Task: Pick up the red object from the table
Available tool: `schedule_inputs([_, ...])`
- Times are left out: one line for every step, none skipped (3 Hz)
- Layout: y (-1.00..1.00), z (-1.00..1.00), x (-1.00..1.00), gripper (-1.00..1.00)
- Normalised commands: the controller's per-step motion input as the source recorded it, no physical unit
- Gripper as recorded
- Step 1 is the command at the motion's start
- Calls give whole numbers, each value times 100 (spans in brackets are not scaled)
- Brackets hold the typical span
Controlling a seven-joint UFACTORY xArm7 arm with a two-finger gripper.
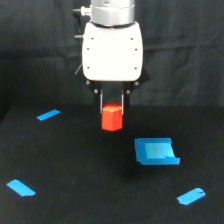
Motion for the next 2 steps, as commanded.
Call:
schedule_inputs([-6, 0, 1, -100])
schedule_inputs([-6, -3, 0, -100])
